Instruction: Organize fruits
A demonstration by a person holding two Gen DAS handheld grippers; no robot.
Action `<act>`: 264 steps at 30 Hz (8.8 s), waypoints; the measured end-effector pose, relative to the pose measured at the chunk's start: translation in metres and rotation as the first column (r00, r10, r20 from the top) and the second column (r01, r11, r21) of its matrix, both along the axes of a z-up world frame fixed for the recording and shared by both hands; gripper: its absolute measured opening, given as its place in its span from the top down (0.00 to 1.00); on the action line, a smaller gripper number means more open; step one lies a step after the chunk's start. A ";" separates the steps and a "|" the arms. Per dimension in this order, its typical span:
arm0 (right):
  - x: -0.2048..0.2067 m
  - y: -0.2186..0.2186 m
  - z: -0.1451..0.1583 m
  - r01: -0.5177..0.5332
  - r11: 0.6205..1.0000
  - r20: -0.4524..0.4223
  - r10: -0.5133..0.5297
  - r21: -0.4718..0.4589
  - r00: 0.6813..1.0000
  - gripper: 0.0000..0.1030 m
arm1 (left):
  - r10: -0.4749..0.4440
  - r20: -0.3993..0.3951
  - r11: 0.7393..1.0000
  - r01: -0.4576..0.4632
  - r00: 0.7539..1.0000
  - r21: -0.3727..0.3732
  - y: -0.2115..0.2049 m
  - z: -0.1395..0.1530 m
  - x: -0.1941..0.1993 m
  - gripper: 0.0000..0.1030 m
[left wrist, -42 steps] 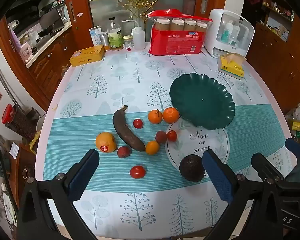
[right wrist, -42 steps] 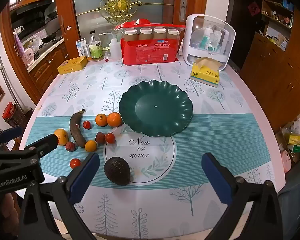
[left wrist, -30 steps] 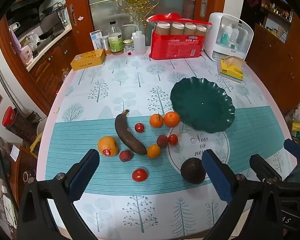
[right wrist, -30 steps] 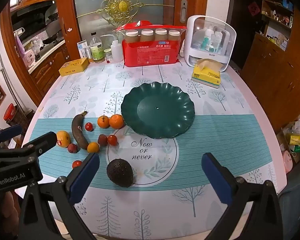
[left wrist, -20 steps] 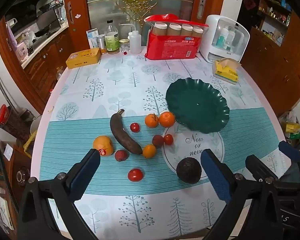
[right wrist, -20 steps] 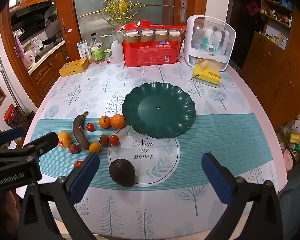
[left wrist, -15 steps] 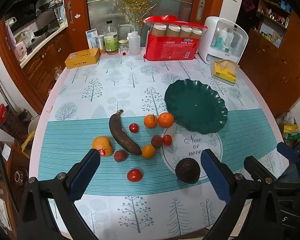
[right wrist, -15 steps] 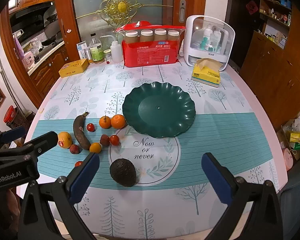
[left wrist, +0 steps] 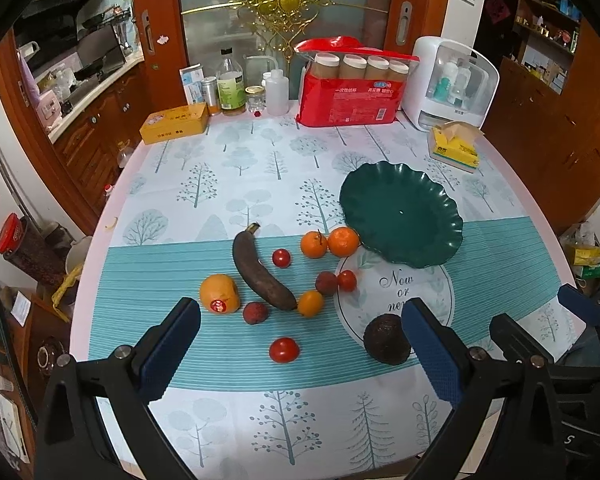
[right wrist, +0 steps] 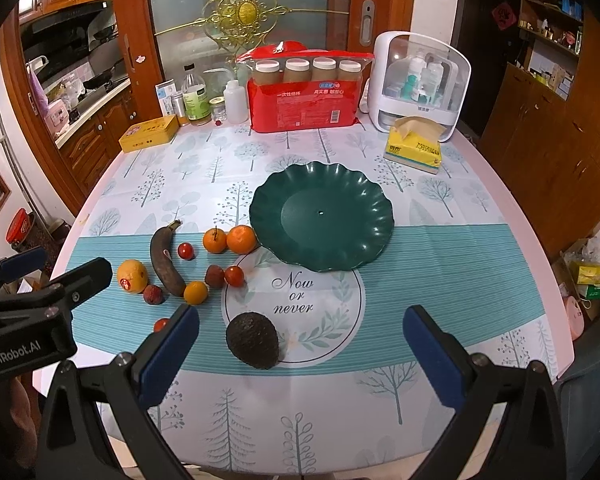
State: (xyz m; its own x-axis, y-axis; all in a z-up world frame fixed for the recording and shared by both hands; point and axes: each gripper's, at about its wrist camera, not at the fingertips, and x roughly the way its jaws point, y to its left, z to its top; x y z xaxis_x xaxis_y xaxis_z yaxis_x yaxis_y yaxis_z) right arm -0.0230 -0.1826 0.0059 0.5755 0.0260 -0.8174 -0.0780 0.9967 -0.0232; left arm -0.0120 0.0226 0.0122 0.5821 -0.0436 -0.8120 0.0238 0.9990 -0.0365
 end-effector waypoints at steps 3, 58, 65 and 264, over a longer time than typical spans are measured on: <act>-0.002 0.001 0.003 0.000 1.000 0.000 0.000 -0.001 1.000 0.01 | 0.002 0.014 1.000 -0.003 1.000 0.019 0.000 0.002 -0.002 0.03; 0.001 0.011 0.054 -0.032 0.999 0.190 0.036 -0.025 0.981 0.03 | 0.029 0.086 0.999 -0.031 0.996 0.031 0.038 0.018 0.004 0.02; 0.002 0.018 0.033 -0.066 0.997 0.150 0.072 -0.042 0.986 0.04 | 0.030 0.038 0.999 -0.031 0.999 0.013 0.039 -0.006 0.004 0.02; 0.237 -0.096 -0.136 -0.222 0.975 -0.171 0.223 0.026 0.960 0.39 | -0.112 -0.290 0.991 0.086 0.951 -0.100 -0.166 -0.164 0.265 0.29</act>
